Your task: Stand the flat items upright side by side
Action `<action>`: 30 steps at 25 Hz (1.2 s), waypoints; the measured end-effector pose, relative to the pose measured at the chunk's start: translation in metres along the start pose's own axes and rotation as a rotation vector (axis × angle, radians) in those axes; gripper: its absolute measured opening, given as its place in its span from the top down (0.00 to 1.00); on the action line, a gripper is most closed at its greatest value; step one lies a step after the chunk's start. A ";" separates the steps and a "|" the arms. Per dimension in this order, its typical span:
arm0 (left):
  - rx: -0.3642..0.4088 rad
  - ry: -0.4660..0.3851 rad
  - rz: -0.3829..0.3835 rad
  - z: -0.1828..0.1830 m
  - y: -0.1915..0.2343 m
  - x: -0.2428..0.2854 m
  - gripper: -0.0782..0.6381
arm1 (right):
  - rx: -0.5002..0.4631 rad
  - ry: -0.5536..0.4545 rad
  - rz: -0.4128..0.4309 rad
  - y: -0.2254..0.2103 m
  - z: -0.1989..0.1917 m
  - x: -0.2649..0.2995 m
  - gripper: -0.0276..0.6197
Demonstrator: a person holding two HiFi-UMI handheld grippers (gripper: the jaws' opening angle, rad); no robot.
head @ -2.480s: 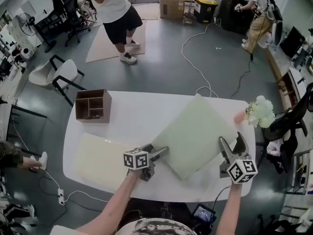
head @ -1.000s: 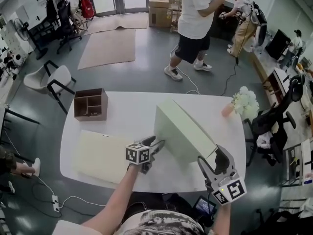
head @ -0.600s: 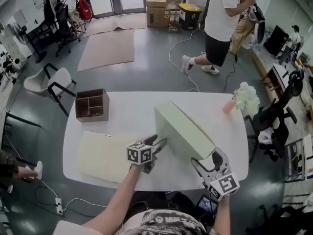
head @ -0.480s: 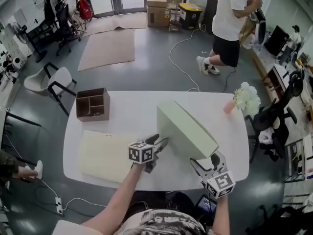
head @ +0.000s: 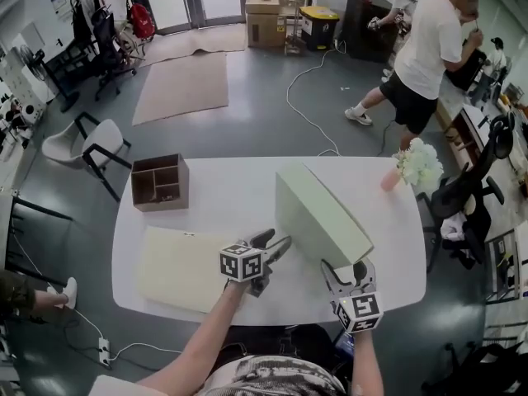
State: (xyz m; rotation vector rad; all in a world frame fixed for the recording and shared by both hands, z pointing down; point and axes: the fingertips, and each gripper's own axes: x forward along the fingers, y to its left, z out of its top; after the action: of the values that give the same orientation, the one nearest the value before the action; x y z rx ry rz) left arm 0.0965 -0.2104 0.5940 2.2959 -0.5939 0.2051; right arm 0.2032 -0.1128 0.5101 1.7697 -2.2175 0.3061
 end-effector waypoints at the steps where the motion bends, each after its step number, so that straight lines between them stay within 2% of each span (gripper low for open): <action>1: 0.007 0.001 0.000 0.001 -0.001 -0.002 0.53 | 0.011 -0.003 -0.035 -0.002 0.000 0.000 0.47; 14: 0.010 -0.019 -0.001 -0.001 -0.003 -0.024 0.53 | 0.146 0.001 -0.481 -0.065 0.001 0.006 0.47; 19: 0.006 -0.020 -0.007 -0.002 -0.003 -0.032 0.53 | 0.183 -0.004 -0.617 -0.085 0.003 0.009 0.47; 23: 0.020 -0.016 -0.009 -0.003 -0.003 -0.039 0.53 | 0.206 -0.006 -0.677 -0.095 0.003 0.010 0.47; 30: 0.018 -0.025 -0.006 -0.004 -0.004 -0.043 0.53 | 0.197 -0.008 -0.663 -0.097 0.003 0.012 0.47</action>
State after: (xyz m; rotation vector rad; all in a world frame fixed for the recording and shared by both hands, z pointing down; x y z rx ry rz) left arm 0.0608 -0.1898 0.5808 2.3198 -0.6006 0.1799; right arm 0.2948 -0.1469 0.5102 2.4771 -1.5139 0.3684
